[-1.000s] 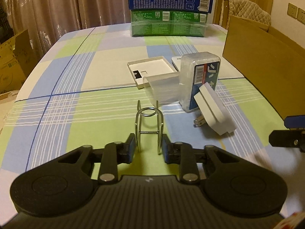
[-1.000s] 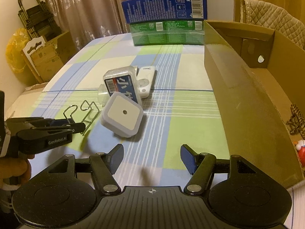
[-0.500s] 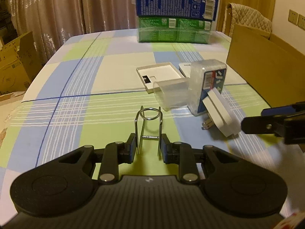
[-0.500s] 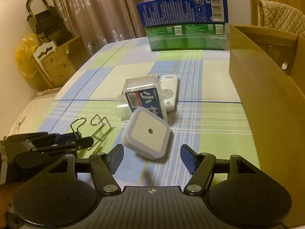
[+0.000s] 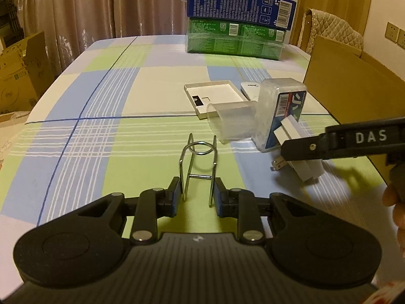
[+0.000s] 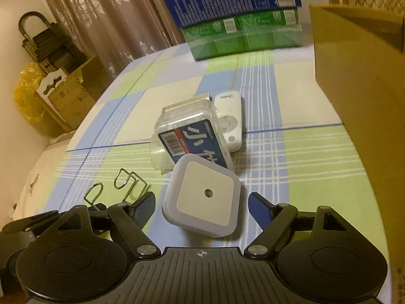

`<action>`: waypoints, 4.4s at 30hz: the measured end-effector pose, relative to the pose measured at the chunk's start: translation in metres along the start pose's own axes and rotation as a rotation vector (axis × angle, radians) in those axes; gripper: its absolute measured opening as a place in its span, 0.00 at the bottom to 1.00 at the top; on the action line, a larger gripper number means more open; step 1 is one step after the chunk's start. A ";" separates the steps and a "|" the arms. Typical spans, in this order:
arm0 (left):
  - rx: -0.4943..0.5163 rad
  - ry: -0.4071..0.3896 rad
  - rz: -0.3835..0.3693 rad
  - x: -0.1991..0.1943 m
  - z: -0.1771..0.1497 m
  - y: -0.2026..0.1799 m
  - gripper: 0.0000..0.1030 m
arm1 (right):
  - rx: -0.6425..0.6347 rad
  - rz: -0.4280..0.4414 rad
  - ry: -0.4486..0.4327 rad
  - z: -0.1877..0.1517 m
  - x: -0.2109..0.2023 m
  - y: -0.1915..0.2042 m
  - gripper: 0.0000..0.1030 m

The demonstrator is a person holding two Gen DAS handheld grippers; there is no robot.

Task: Organize rigid objects
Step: 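Grasp the white square night light with the right gripper, then lift the wire stand with the left gripper while the right holds the night light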

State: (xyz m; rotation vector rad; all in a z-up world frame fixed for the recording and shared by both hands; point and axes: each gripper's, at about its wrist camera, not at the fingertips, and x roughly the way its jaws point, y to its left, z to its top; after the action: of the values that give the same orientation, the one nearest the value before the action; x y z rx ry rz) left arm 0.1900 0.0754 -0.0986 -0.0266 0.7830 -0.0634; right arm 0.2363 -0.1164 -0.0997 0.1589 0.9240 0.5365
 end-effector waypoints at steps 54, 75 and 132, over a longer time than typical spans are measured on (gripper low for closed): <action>0.117 -0.012 0.086 0.019 0.005 -0.010 0.26 | -0.037 -0.098 -0.010 -0.024 -0.038 -0.024 0.61; 0.215 -0.017 0.073 0.019 0.009 -0.008 0.78 | -0.035 -0.105 -0.008 -0.022 -0.040 -0.027 0.61; 0.172 -0.057 -0.031 0.028 0.015 -0.009 0.62 | -0.020 -0.104 -0.014 -0.022 -0.042 -0.031 0.61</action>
State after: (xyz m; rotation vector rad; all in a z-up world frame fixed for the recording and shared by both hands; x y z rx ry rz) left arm 0.2203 0.0649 -0.1074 0.1222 0.7182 -0.1584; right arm 0.2097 -0.1660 -0.0937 0.0954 0.9078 0.4479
